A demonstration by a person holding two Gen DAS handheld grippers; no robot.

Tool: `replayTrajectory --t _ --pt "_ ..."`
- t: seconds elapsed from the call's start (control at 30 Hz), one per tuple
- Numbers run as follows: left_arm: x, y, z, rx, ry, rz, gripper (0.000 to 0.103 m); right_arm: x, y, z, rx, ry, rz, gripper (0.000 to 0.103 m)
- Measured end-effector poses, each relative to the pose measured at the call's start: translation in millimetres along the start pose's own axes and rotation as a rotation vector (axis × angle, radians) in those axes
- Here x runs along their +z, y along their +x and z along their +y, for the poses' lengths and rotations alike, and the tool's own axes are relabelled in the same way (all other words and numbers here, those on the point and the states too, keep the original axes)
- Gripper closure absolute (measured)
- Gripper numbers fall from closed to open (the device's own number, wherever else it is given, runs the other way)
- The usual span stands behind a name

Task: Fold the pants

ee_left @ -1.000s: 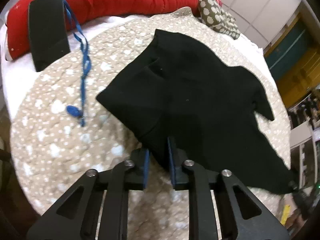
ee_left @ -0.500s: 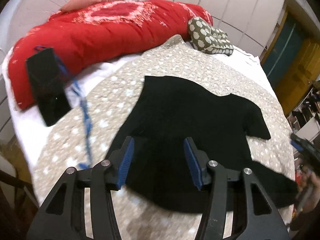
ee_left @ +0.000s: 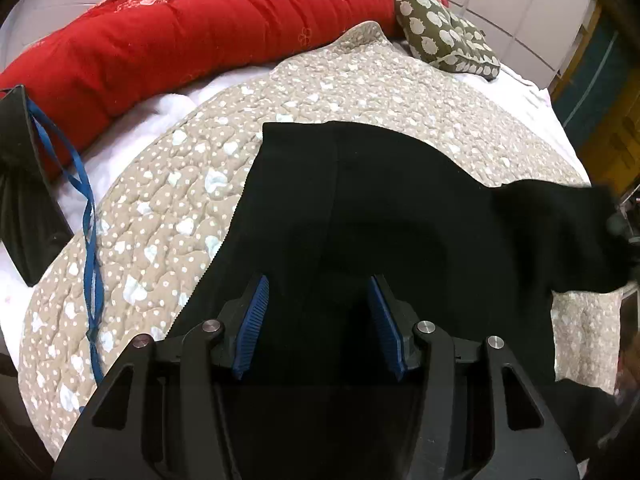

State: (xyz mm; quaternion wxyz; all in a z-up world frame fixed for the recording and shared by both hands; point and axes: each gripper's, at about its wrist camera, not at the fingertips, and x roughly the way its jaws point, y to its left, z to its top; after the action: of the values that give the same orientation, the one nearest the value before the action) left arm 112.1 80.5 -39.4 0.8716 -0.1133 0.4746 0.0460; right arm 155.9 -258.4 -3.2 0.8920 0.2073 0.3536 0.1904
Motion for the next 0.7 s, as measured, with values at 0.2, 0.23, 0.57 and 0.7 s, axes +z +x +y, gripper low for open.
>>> replayTrajectory --t 0.2,0.23,0.57,0.7 --pt "-2.9 1.7 0.7 0.005 -0.011 -0.005 0.052 -62.8 3.4 90.5 0.216 -0.324 0.199 0.068" --pt "-3.5 1.3 -0.1 0.008 -0.007 -0.006 0.052 -73.9 11.9 91.8 0.207 -0.339 0.277 0.066" --pt "-1.4 5.4 -1.5 -0.004 -0.011 -0.007 0.052 -28.8 0.9 85.2 0.013 -0.231 0.112 0.063" --pt "-0.1 6.5 -1.3 -0.007 -0.020 -0.003 0.052 -14.6 48.7 102.5 -0.110 -0.233 0.181 0.061"
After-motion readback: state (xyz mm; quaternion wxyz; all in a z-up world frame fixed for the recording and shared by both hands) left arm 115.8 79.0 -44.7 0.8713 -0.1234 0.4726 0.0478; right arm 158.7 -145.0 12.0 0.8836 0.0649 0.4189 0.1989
